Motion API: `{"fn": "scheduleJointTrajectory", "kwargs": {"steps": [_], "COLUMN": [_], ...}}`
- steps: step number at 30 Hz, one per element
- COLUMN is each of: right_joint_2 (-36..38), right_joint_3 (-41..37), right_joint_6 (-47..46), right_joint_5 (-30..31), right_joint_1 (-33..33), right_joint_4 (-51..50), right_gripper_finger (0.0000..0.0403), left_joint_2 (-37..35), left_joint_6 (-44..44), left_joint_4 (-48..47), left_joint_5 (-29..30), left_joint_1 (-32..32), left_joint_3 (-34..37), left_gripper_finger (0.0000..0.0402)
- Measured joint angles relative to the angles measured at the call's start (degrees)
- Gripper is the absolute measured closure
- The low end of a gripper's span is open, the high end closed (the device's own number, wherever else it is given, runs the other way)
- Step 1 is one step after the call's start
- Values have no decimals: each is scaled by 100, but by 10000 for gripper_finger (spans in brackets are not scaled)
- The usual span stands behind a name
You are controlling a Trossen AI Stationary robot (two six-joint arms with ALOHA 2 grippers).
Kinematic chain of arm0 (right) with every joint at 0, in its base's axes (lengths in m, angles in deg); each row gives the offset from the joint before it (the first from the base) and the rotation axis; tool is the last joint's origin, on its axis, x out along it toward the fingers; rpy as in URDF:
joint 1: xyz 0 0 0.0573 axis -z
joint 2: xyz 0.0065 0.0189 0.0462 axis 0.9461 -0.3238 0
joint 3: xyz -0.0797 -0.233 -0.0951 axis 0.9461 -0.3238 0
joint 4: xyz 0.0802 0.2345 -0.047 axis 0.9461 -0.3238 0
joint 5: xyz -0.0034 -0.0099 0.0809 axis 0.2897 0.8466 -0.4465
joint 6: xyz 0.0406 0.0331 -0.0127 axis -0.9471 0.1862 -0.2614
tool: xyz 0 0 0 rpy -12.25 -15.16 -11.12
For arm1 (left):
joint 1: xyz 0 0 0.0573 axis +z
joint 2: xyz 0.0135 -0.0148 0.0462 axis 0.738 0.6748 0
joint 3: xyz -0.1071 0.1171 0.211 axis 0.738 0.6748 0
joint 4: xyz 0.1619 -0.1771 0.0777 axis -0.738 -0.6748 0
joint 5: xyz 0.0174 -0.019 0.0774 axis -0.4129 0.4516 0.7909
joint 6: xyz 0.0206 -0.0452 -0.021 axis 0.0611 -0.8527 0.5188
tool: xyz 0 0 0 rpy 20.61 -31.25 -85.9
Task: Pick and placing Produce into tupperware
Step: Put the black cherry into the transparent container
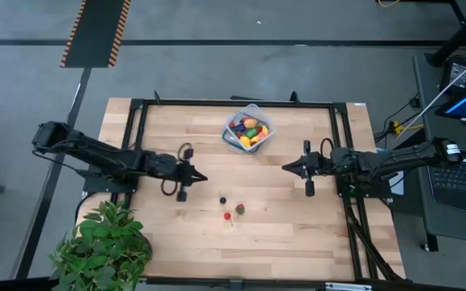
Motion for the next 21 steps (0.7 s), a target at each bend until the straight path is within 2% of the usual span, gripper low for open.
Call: {"fn": "scheduleJointTrajectory", "kwargs": {"steps": [6, 11, 14, 21], "right_joint_2": [0, 0, -2, -2], "right_joint_3": [2, 0, 1, 2], "right_joint_6": [-12, -12, -8, -15], "right_joint_5": [-5, -15, -15, -15], "right_joint_1": [0, 0, 0, 0], "right_joint_4": [0, -146, -168, -185], "right_gripper_finger": [399, 399, 398, 398], "left_joint_2": [859, 1355, 1594, 2200], "left_joint_6": [40, 48, 55, 55], "left_joint_4": [-895, -1683, -2257, -2999], "left_joint_5": [72, 773, 1004, 1034], "left_joint_1": [-65, -348, -513, -776], "left_joint_3": [-1005, -1778, -2183, -3006], "left_gripper_finger": [378, 335, 306, 261]}}
